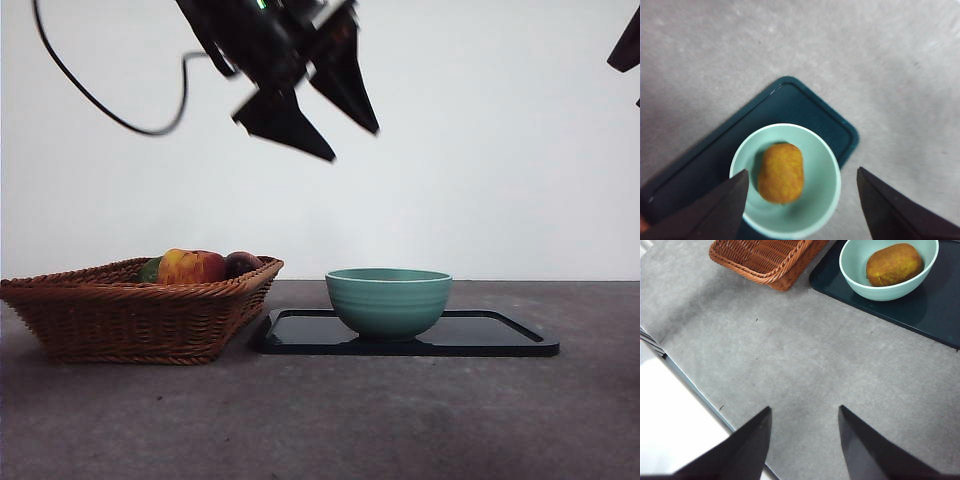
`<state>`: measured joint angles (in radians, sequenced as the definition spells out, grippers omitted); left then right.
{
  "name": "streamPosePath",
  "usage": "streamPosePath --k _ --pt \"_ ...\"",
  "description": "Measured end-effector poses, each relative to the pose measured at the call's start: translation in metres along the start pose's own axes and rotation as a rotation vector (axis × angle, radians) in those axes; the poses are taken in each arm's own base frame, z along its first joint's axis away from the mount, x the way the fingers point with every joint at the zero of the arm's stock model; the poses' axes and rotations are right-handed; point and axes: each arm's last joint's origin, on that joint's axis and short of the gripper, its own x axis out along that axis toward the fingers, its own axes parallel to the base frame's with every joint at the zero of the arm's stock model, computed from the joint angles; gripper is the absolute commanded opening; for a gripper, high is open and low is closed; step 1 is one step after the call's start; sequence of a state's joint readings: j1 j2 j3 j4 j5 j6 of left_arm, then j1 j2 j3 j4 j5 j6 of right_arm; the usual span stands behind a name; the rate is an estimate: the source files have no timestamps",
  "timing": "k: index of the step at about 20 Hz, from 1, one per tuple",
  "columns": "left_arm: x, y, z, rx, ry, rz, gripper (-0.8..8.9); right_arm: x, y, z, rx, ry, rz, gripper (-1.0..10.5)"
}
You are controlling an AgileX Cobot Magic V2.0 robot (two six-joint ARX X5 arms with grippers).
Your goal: Pick up the wifruite, put it on the bowl, pick up the plate, put it on desk
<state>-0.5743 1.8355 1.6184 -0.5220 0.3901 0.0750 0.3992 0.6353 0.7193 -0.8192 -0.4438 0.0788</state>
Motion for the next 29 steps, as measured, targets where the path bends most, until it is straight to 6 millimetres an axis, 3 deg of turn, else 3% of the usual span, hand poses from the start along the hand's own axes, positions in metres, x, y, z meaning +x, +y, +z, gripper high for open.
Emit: streamPosePath --k 5,13,29 --pt "0.047 0.003 -0.014 0.075 0.051 0.042 3.40 0.000 0.000 0.000 0.000 0.001 0.000 2.1" --pt "0.092 0.001 -0.032 0.142 0.101 0.040 3.40 0.000 0.000 0.000 0.001 0.003 0.000 2.1" --pt "0.105 0.002 -0.040 0.188 0.129 0.054 3.40 0.000 0.000 -0.001 0.003 0.007 -0.001 2.1"
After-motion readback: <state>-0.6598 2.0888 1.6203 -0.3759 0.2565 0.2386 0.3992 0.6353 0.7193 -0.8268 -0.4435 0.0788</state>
